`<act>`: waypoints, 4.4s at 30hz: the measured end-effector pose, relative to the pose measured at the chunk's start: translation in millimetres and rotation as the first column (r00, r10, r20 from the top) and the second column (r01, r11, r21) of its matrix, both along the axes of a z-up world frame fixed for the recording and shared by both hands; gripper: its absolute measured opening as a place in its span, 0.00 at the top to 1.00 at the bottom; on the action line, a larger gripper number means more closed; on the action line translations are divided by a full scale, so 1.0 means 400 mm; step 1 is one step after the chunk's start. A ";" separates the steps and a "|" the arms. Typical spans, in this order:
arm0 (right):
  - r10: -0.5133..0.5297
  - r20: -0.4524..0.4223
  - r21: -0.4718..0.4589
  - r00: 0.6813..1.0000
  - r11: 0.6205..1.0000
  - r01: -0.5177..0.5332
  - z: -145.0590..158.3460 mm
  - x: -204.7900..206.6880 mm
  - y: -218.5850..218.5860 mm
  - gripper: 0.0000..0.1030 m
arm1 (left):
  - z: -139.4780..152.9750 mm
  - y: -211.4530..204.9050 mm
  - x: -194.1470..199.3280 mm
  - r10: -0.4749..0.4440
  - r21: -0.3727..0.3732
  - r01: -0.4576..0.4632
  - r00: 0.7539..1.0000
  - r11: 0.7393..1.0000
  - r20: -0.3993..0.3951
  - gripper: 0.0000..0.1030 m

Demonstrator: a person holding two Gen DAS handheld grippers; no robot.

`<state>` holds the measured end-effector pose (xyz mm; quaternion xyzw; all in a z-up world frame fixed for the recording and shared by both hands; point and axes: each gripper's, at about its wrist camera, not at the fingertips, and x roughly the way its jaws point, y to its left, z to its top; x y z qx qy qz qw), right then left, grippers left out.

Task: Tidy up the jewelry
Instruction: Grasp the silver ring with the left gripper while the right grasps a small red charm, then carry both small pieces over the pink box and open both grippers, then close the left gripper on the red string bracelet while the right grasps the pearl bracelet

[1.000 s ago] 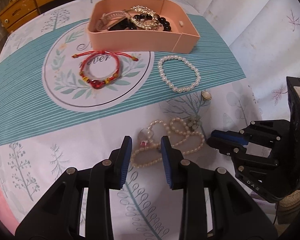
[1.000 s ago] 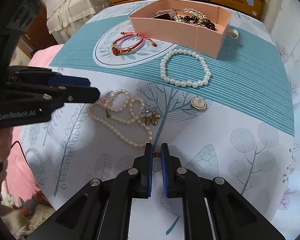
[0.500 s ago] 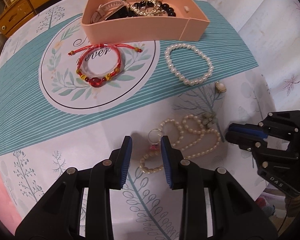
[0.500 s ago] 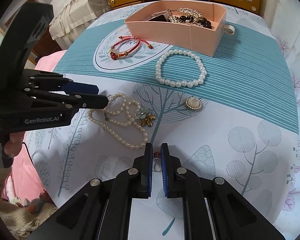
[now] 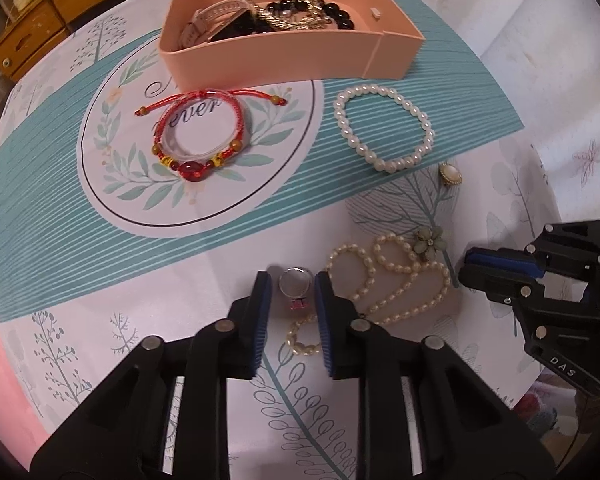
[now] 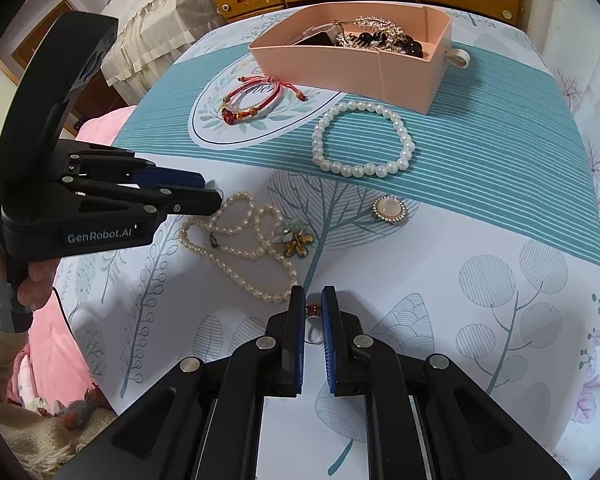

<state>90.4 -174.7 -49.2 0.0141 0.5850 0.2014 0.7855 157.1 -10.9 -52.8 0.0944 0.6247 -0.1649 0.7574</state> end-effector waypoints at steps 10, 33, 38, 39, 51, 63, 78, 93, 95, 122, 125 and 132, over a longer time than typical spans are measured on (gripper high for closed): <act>-0.014 -0.013 0.001 1.000 1.000 0.014 0.000 0.003 -0.001 0.92 | -0.003 -0.028 0.001 0.017 0.014 -0.017 1.000 1.000 -0.004 0.88; -0.251 0.165 0.196 0.954 0.956 0.218 0.241 0.279 -0.097 0.92 | 0.265 -0.020 0.242 0.153 -0.122 -0.133 0.974 0.984 0.168 0.88; -0.291 0.173 0.186 0.941 0.948 0.259 0.230 0.361 -0.100 0.92 | 0.240 -0.031 0.315 0.198 -0.157 -0.173 0.966 0.972 0.165 0.88; -0.298 0.173 0.179 0.939 0.947 0.268 0.224 0.373 -0.101 0.92 | 0.232 -0.033 0.325 0.205 -0.161 -0.179 0.965 0.971 0.164 0.88; -0.337 0.121 0.182 0.933 0.932 0.313 0.112 0.426 -0.115 0.86 | 0.110 -0.040 0.377 0.245 -0.190 -0.226 0.966 0.956 0.084 0.87; -0.269 0.176 0.136 0.947 0.959 0.247 0.126 0.348 -0.082 0.86 | 0.150 0.013 0.318 0.218 -0.155 -0.196 0.966 0.968 0.141 0.65; -0.171 0.175 0.080 0.970 0.984 0.159 0.178 0.246 -0.050 0.86 | 0.224 0.067 0.198 0.138 -0.089 -0.122 0.968 0.988 0.207 0.65; -0.087 0.116 0.061 0.989 0.995 0.080 0.190 0.202 0.013 0.74 | 0.190 0.091 0.138 0.014 -0.025 -0.010 0.980 1.000 0.198 0.65; -0.081 0.097 0.059 0.992 0.995 0.076 0.173 0.210 0.021 0.74 | 0.169 0.089 0.131 -0.027 0.001 0.028 0.980 1.000 0.195 0.65; -0.113 -0.065 0.084 0.992 0.989 0.118 0.017 0.295 0.048 0.74 | -0.003 -0.036 0.150 -0.352 0.229 0.308 0.917 0.923 0.185 0.65; -0.109 -0.065 0.089 0.992 0.989 0.114 0.015 0.298 0.051 0.74 | -0.002 -0.040 0.164 -0.332 0.222 0.293 0.928 0.930 0.168 0.67; -0.115 -0.076 0.101 0.990 0.987 0.123 0.013 0.303 0.051 0.74 | -0.009 -0.033 0.208 -0.225 0.236 0.197 0.969 0.951 0.098 0.85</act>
